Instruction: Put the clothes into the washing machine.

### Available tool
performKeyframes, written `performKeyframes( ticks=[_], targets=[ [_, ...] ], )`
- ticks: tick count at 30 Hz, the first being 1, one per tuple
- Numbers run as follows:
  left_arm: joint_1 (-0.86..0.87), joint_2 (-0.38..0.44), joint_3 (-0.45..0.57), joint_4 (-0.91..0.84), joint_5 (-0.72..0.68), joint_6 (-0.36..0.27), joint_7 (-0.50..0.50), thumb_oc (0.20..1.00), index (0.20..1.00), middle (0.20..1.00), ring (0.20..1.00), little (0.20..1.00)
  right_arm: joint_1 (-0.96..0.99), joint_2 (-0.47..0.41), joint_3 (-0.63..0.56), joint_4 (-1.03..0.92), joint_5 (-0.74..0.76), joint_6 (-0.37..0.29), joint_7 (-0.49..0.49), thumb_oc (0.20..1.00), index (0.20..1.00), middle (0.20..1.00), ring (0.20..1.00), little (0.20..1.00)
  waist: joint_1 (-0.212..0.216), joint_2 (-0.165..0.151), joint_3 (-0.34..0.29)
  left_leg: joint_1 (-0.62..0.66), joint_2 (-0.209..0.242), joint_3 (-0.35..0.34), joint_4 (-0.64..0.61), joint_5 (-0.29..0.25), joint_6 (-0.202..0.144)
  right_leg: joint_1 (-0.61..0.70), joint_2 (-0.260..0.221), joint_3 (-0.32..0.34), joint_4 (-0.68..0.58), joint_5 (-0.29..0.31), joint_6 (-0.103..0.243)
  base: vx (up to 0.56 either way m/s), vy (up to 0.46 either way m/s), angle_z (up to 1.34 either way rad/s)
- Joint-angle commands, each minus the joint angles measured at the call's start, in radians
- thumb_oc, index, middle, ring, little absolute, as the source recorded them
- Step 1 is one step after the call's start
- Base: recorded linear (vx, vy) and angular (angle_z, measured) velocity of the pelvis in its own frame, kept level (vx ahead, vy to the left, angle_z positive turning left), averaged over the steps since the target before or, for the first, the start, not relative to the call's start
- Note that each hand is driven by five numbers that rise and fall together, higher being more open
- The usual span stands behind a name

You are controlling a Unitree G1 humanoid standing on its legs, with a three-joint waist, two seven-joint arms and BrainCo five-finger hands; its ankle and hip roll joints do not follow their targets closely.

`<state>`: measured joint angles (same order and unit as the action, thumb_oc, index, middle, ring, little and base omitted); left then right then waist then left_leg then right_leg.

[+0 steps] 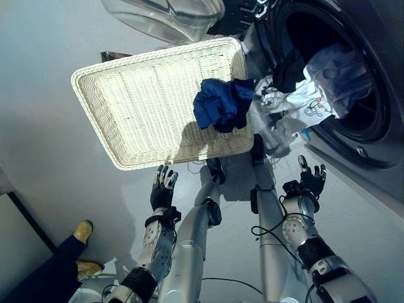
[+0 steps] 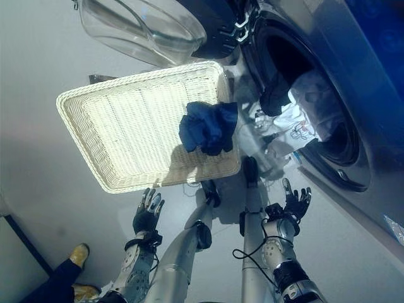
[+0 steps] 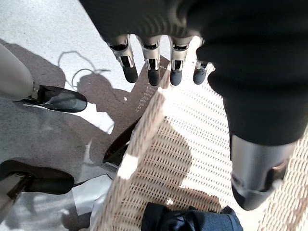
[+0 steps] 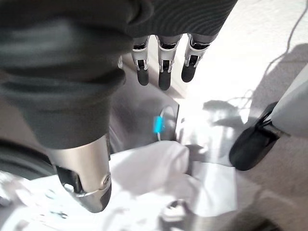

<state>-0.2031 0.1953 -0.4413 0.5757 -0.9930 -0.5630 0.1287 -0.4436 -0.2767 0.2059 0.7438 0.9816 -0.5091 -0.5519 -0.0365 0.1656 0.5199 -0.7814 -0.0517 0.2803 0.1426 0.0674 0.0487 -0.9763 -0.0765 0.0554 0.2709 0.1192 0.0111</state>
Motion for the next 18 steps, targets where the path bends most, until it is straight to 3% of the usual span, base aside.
performKeyframes(
  ticks=[1,5,9,15,18],
  targets=[
    [-0.007,-0.003,-0.001,-0.006,0.033,-0.014,-0.029,1.000,1.000,1.000,1.000,1.000,0.019,-0.053,-0.019,0.021,-0.005,0.063,0.058,1.000,1.000,1.000,1.000,1.000,-0.011,0.152,0.000,-0.084,0.005,-0.103,0.034,0.031,-0.106,-0.004,0.016,-0.075,0.116,-0.177,0.031,-0.01,-0.040,0.12],
    [-0.022,0.003,-0.002,0.005,0.022,0.008,-0.043,1.000,1.000,1.000,1.000,1.000,-0.033,-0.079,-0.068,0.124,0.008,0.117,0.083,1.000,1.000,1.000,1.000,1.000,0.001,0.157,0.000,-0.094,0.004,-0.110,0.054,0.022,-0.105,-0.014,0.012,-0.081,0.133,-0.183,0.033,-0.01,-0.041,0.05],
    [-0.042,0.015,-0.005,0.021,-0.002,0.031,-0.061,1.000,1.000,1.000,1.000,1.000,-0.160,-0.169,-0.174,0.331,0.096,0.297,0.145,1.000,1.000,1.000,1.000,1.000,0.024,0.181,0.000,-0.130,0.008,-0.119,0.091,0.013,-0.104,-0.054,0.006,-0.084,0.177,-0.194,0.032,0.01,-0.061,0.11],
    [-0.062,0.050,-0.029,-0.032,-0.009,0.041,-0.041,1.000,1.000,1.000,1.000,1.000,-0.314,-0.271,-0.219,0.439,0.228,0.379,0.186,1.000,1.000,1.000,1.000,1.000,0.066,0.208,0.000,-0.238,0.016,-0.128,0.153,0.015,-0.093,-0.174,-0.009,-0.108,0.270,-0.201,0.022,0.00,-0.121,0.20],
    [-0.052,0.072,-0.056,-0.095,-0.005,0.048,-0.012,1.000,1.000,1.000,1.000,1.000,-0.365,-0.312,-0.222,0.453,0.287,0.386,0.183,1.000,1.000,1.000,1.000,1.000,0.080,0.217,0.000,-0.275,0.017,-0.143,0.208,-0.024,-0.098,-0.220,-0.022,-0.100,0.345,-0.246,0.023,0.06,-0.082,0.19]
  ],
)
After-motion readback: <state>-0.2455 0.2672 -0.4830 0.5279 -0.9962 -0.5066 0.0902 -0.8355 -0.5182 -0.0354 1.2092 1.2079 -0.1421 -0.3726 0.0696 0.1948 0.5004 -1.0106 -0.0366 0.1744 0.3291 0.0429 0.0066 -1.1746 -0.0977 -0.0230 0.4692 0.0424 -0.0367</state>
